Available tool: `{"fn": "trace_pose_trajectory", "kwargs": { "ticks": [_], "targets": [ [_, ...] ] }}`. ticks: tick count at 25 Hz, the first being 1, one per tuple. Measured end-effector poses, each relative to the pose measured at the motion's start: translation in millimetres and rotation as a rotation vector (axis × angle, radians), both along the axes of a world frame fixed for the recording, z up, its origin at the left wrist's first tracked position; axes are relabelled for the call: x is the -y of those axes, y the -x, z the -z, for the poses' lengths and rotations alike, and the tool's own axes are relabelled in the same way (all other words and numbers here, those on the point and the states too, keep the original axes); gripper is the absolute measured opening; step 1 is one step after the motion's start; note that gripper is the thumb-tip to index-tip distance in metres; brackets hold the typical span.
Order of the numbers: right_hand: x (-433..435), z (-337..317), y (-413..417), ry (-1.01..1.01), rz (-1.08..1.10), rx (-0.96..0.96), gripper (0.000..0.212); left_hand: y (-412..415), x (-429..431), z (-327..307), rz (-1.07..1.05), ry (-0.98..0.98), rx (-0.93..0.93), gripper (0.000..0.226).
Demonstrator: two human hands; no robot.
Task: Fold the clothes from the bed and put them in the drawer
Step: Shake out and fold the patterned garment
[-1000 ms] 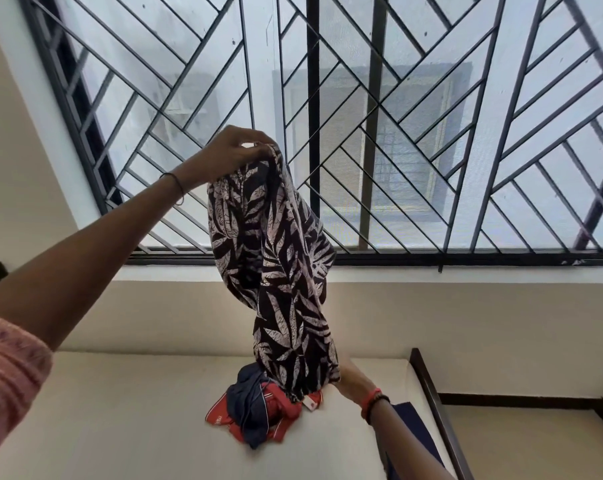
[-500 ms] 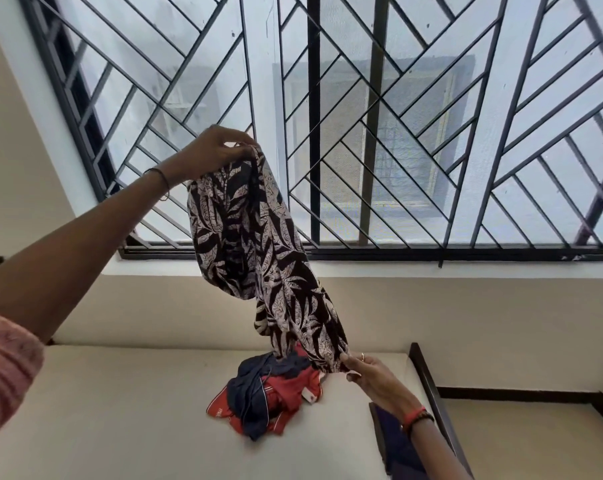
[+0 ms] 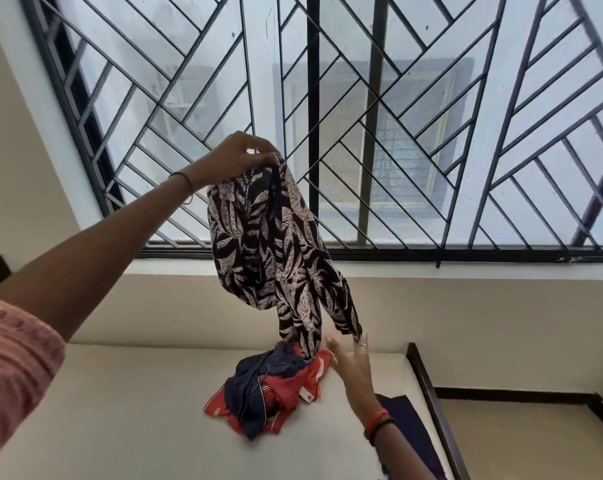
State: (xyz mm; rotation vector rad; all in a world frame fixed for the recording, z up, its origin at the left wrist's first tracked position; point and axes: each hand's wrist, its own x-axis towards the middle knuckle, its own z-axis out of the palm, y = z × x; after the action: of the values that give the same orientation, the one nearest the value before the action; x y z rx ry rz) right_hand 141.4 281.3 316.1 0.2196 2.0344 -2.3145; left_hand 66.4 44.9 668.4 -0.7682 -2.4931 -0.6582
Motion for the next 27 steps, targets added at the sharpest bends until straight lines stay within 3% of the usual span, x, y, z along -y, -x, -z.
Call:
{"fn": "trace_pose_trajectory", "kwargs": {
  "ticks": [2, 7, 12, 16, 18, 21, 23, 27],
  "targets": [
    [15, -5, -12, -0.032, -0.027, -0.008, 0.122, 1, -5, 0, -0.001, -0.015, -0.003, 0.021],
    [46, -1, -5, -0.089, 0.039, -0.025, 0.142, 1, -10, -5, -0.022, -0.050, -0.019, 0.023],
    [52, -1, 20, -0.113, 0.205, 0.037, 0.109, -2, -12, -9, -0.024, -0.092, -0.048, 0.021],
    [56, -23, 25, -0.148, 0.184, -0.063, 0.116, 1, -2, -10, -0.047, -0.150, -0.069, 0.020],
    [60, -29, 24, -0.291, 0.175, -0.089, 0.120, 2, -2, -10, -0.049, -0.152, -0.066, 0.019],
    [59, -26, 30, -0.452, 0.252, -0.072, 0.103, 2, -4, -9, -0.057, -0.129, -0.064, 0.019],
    [53, -25, 32, -0.399, 0.271, -0.077, 0.086, 1, -1, -7, -0.071, -0.123, -0.066, 0.020],
    [27, -27, 29, -0.102, 0.220, -0.167, 0.056, 3, 17, -2, -0.106, -0.097, -0.056, 0.022]
  ]
}}
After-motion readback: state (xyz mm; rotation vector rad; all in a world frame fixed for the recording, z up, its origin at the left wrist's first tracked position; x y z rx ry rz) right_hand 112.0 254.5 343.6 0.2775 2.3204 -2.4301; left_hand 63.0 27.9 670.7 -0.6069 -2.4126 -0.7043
